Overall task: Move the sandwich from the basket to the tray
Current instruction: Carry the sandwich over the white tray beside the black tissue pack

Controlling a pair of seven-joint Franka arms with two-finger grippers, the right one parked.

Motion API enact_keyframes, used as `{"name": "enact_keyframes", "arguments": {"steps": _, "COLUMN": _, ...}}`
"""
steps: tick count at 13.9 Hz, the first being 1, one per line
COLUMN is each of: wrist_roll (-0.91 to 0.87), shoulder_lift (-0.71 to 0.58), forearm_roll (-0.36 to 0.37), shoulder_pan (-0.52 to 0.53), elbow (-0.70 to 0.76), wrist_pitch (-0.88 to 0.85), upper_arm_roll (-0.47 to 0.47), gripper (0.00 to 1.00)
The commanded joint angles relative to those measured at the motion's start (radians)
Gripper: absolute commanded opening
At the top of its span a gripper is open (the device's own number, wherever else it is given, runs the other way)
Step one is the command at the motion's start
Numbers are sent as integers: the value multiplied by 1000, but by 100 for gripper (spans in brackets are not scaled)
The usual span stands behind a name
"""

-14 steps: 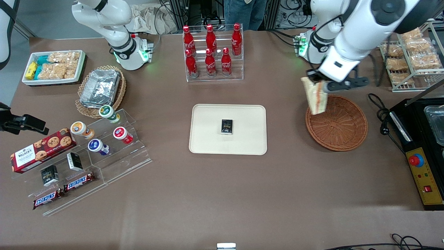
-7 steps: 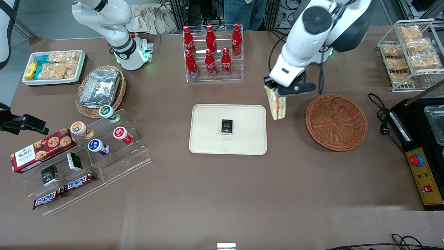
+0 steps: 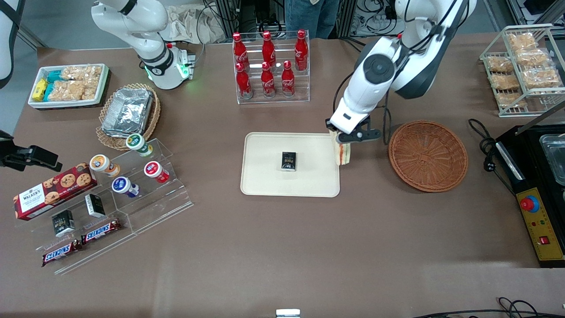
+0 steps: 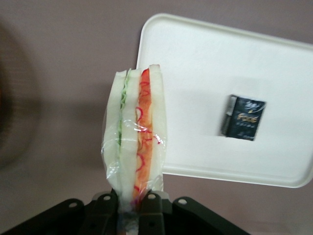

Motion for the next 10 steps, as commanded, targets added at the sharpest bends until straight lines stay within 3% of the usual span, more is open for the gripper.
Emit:
{"name": "enact_keyframes", "arguments": {"steps": 1, "wrist_roll": -28, "shoulder_lift": 100, "forearm_roll": 59, "shoulder_pan": -11, "elbow": 14, "wrist_pitch": 77, "upper_arm_roll": -2, "gripper": 0}}
{"name": "enact_keyframes", "arguments": {"steps": 5, "wrist_roll": -94, "shoulder_lift": 180, "forearm_roll": 160, "shoulder_pan": -28, "elbow": 17, "wrist_pitch": 154, "upper_arm_roll": -2, "gripper": 0}}
{"name": "enact_keyframes", "arguments": {"steps": 10, "wrist_roll": -102, "shoulder_lift": 240, "forearm_roll": 194, "shoulder_pan": -29, "elbow": 17, "wrist_pitch": 189, "upper_arm_roll": -1, "gripper": 0}}
